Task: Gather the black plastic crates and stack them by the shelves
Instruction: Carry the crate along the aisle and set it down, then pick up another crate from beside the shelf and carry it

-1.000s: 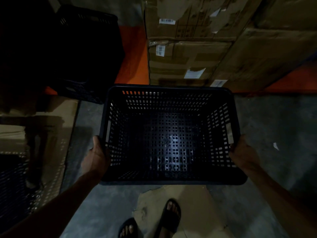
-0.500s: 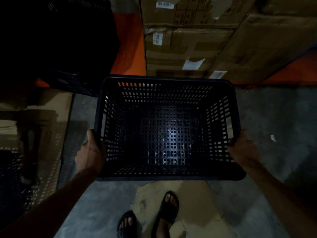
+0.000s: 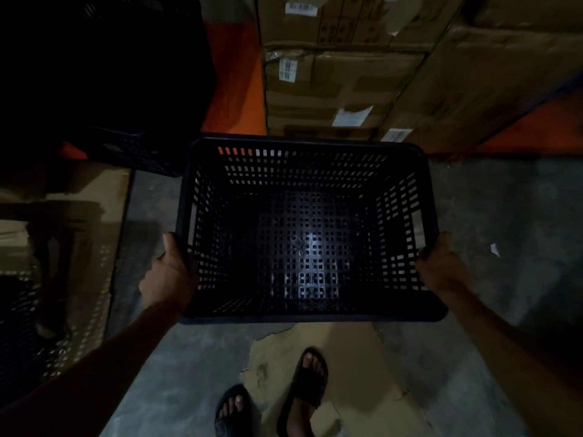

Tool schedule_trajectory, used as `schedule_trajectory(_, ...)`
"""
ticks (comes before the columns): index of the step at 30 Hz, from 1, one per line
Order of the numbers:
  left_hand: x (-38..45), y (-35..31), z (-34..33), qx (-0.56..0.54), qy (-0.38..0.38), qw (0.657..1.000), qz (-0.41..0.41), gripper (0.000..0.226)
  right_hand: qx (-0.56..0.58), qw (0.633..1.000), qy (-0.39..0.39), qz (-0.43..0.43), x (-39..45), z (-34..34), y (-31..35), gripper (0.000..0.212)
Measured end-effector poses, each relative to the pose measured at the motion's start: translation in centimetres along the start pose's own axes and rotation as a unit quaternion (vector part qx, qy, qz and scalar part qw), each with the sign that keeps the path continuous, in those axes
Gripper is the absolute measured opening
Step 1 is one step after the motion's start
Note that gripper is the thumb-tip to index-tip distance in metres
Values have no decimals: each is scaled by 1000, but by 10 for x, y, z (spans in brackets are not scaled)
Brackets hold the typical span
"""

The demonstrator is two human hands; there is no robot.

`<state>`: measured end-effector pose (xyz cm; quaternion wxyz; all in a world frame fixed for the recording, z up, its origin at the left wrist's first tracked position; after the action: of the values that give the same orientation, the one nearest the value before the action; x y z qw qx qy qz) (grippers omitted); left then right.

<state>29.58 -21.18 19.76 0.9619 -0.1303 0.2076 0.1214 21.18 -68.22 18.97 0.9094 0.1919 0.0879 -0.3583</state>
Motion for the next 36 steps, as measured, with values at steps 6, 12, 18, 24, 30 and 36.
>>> schedule_trajectory(6, -1, -4, 21, 21, 44, 999, 8, 44, -69, 995, 64, -46, -1, -4, 8, 88)
schedule_trajectory(12, 15, -5, 46, -143, 28, 989, 0, 59, -138, 984, 13, 111, -5, 4, 79, 82)
schedule_trajectory(18, 95, 15, 75, -259, 28, 965, 17, 62, -59, 939, 120, 317, -2, -23, 245, 63)
schedule_trajectory(24, 206, 54, 95, -412, 45, 906, 89, 67, 62, 923, 128, 359, 19, -69, 418, 51)
schedule_trajectory(30, 300, 84, 107, -538, 129, 822, 137, 77, 133, 923, 199, 302, 64, -138, 550, 58)
schedule_trajectory(36, 391, 102, 95, -609, 204, 756, 125, 80, 262, 898, 304, 178, 110, -211, 616, 65)
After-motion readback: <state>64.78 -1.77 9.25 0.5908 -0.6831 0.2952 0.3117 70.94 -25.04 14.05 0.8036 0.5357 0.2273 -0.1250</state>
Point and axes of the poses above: each hand's wrist, its own x-axis towards the middle knuckle, its own z-axis out of the back of the hand, y = z × x, the point moved 4 cm from there along x, towards the middle knuckle, and after that the axes turned 9 degrees about y, right-handed, at the moved point
